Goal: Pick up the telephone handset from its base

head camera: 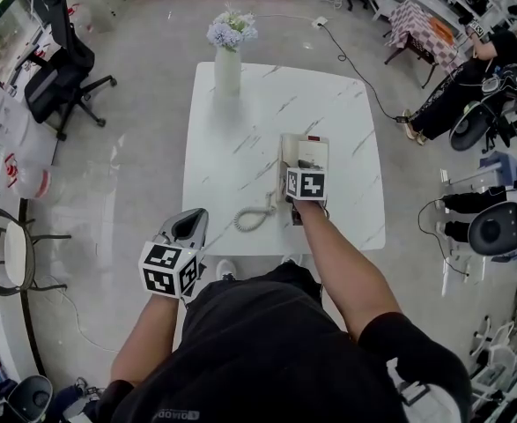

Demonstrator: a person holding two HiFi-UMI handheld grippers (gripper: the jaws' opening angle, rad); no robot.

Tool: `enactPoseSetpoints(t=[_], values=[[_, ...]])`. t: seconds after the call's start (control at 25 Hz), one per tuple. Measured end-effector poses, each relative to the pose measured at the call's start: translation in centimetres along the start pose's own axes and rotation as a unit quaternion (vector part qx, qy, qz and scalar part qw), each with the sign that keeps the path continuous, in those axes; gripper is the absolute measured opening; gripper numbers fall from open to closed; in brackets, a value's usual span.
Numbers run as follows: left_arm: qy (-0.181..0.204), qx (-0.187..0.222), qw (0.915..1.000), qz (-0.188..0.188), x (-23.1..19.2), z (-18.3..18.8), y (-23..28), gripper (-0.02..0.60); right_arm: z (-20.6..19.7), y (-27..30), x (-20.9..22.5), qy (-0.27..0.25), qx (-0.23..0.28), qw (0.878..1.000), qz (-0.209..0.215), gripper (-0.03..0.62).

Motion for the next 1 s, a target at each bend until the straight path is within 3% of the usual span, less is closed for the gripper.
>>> enactPoseSetpoints(t=[0.48, 1.0], values=[[-0.002, 0.001, 1.0, 0.0, -0.3, 0.2, 0.0, 0.002, -0.4, 2.0, 0.1, 0.027, -0.049, 0.998, -0.001, 0.227], [-0.009, 0.005, 0.9999, 0.012, -0.8, 0.1, -0.5, 0.002, -0.5, 2.3, -0.2, 0.024, -0.039, 0.998, -0.04, 0.229]])
Point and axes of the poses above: the fingertips, and each gripper's own axes: y forward along the fingers, x to its right, z out of its top, the point moved 7 cm from there along -y, backward along the fingers, and after that the axes turned 4 degrees about y, right-handed, at the moved point
